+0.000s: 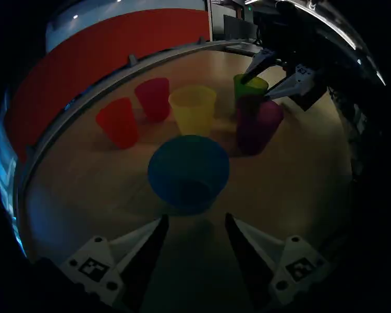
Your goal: Pour water
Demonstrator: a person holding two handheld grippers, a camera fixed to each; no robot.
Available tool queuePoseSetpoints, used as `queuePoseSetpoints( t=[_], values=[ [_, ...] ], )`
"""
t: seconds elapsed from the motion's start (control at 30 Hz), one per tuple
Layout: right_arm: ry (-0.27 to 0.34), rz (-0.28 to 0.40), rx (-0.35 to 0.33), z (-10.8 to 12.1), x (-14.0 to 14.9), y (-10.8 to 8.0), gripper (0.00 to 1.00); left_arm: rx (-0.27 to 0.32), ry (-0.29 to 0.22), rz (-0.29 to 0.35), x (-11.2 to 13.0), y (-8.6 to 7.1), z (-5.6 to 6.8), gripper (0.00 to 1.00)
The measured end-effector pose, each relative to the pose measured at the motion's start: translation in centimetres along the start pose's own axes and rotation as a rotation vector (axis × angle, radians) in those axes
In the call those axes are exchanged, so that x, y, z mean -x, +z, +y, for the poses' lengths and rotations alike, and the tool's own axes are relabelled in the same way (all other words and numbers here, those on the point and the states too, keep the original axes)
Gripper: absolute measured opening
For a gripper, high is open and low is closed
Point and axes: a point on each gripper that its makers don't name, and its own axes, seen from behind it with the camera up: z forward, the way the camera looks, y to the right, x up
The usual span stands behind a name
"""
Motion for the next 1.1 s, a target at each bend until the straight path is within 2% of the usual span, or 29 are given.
queuePoseSetpoints(
  t=[0.27, 0.77, 0.97, 1.1],
  values=[
    [0.008, -0.007, 0.023, -0.1, 0.8, -1.2, 0.99, -0.017, -0.044, 0.032, 0.3, -1.1, -0.3, 0.79],
    [0.048, 0.030, 0.089, -0.9, 2.3, -6.3, 0.99, -0.087, -0.135, 0.104, 1.4, -4.8, -0.8, 0.79],
    [0.059, 0.043, 0.117, -1.1, 2.8, -8.1, 0.99, -0.106, -0.145, 0.127, 1.5, -6.1, -0.5, 0.80],
    [0.074, 0.058, 0.140, -1.0, 3.0, -8.9, 0.99, -0.130, -0.163, 0.147, 1.5, -6.6, -0.8, 0.80]
  ],
)
